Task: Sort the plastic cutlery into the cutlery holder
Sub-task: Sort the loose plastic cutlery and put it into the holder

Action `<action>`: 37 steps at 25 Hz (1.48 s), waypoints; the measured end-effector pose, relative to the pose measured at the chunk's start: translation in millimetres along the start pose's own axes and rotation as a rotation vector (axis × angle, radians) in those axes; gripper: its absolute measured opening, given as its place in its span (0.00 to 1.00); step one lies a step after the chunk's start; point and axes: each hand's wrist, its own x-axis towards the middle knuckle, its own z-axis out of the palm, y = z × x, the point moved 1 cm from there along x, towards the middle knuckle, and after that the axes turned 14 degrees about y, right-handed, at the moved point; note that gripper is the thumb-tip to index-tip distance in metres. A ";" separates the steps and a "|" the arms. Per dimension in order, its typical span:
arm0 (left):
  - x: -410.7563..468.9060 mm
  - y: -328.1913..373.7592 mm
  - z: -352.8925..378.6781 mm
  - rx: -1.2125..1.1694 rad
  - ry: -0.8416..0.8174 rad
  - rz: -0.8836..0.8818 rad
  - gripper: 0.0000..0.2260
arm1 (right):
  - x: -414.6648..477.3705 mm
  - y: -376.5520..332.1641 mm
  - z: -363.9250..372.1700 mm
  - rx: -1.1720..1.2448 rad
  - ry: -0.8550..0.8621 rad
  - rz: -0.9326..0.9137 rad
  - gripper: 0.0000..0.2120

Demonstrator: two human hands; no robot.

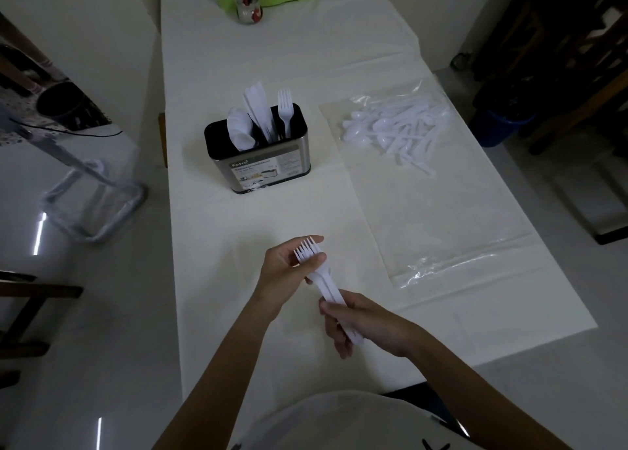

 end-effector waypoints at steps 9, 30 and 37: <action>8.6 11.2 -1.2 0.229 -0.064 0.199 0.09 | -2.8 7.2 2.3 0.095 0.038 -0.040 0.11; 39.1 28.7 -4.3 0.301 -0.276 0.330 0.09 | 50.8 -62.8 -31.1 -0.242 -0.034 -0.043 0.06; 79.2 65.5 -28.8 0.140 0.245 0.368 0.11 | 71.6 -124.5 -55.1 -0.310 0.218 -0.201 0.10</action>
